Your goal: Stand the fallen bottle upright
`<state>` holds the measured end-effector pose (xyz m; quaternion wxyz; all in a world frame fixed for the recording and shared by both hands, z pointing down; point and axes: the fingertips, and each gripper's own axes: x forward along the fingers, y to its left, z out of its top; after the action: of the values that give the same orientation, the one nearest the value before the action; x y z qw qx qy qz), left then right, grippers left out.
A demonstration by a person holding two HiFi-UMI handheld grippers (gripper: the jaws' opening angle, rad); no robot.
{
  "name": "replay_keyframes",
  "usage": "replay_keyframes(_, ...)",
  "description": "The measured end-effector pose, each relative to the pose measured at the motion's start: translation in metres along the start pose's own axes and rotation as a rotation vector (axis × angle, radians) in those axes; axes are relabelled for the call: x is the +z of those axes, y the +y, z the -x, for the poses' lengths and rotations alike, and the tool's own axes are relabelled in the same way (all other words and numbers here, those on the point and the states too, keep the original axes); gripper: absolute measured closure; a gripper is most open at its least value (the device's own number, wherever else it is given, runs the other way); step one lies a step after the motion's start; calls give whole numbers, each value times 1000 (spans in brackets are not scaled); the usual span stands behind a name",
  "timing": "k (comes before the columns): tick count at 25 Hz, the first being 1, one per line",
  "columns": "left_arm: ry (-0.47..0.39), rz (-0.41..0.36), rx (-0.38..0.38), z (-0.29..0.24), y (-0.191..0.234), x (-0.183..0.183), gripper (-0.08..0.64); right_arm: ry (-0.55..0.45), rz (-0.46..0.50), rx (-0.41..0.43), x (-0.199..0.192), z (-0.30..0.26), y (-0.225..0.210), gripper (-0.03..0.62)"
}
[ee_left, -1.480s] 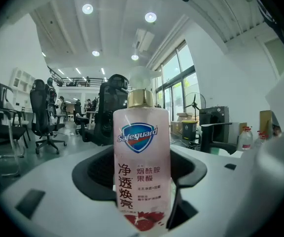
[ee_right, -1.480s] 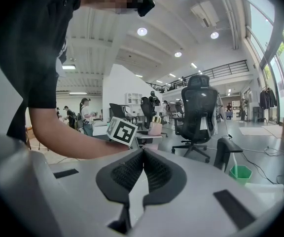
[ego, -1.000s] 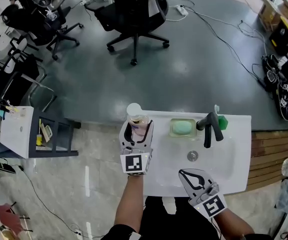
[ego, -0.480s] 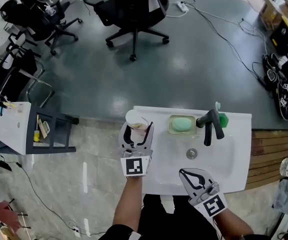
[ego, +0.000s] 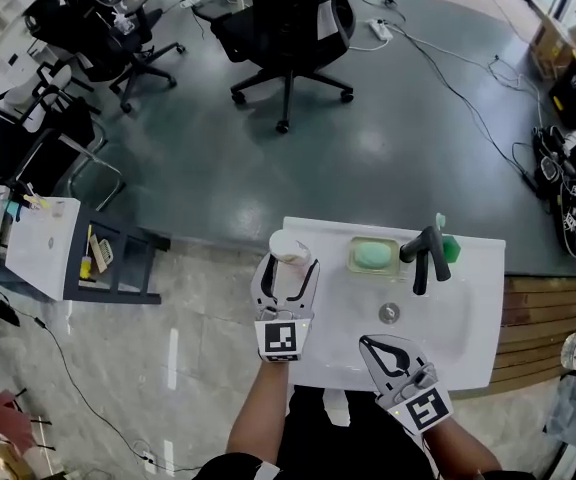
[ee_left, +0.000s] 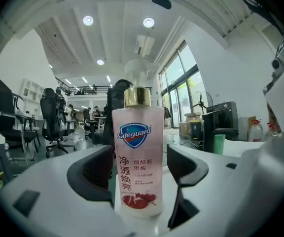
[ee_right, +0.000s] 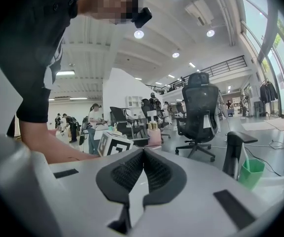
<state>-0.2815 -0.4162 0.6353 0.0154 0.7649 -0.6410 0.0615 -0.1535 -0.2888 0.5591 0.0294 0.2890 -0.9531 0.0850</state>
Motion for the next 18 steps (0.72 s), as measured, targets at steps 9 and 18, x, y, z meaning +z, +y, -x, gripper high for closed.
replay_keyframes(9, 97, -8, -54, 81, -7, 45, 232, -83, 56, -4, 48, 1, 10, 577)
replay_keyframes(18, 34, 2, -52, 139, -14, 113, 318, -98, 135, 27, 82, 5, 32, 577)
